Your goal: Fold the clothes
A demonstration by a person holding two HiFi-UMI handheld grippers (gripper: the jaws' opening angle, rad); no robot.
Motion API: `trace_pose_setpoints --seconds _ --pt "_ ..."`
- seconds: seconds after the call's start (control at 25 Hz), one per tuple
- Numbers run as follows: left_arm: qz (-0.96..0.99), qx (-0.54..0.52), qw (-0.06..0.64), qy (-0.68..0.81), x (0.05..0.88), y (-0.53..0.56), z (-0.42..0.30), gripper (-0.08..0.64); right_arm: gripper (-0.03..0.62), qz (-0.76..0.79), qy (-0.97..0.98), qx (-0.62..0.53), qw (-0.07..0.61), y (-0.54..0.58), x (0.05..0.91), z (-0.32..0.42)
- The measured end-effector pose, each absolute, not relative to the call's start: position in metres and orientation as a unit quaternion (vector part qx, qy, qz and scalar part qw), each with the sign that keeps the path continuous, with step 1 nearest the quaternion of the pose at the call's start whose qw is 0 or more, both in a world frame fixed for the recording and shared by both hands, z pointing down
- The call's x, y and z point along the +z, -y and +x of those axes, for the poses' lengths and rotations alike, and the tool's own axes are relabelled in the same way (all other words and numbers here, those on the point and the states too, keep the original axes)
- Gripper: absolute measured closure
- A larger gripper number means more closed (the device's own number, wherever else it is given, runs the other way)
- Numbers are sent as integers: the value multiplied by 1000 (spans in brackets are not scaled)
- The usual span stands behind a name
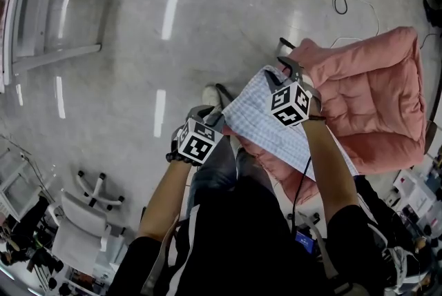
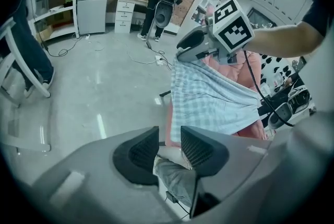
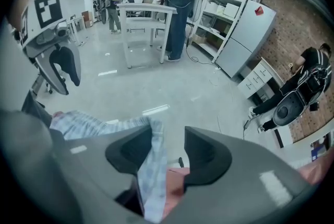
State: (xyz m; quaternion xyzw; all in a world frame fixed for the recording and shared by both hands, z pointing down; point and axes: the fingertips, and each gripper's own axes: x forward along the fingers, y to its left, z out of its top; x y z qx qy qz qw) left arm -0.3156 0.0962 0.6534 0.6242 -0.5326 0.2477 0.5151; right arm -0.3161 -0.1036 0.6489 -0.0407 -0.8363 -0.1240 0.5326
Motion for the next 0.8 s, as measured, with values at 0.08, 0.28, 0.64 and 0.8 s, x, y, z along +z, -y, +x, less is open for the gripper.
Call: trace_pose_setpoints --seconds 0.08,0.28,0.64,0.8 --pt "625 250 515 531 650 -98 -316 422 399 -39 837 -120 533 105 647 -313" --pt "626 248 507 539 639 -100 -319 423 371 -69 817 -106 563 100 649 -315" --pt "632 246 499 540 626 -102 -317 423 305 -59 797 -117 590 104 655 -312" --pt "638 248 489 540 619 -101 -323 426 346 -46 815 -104 568 100 640 -318"
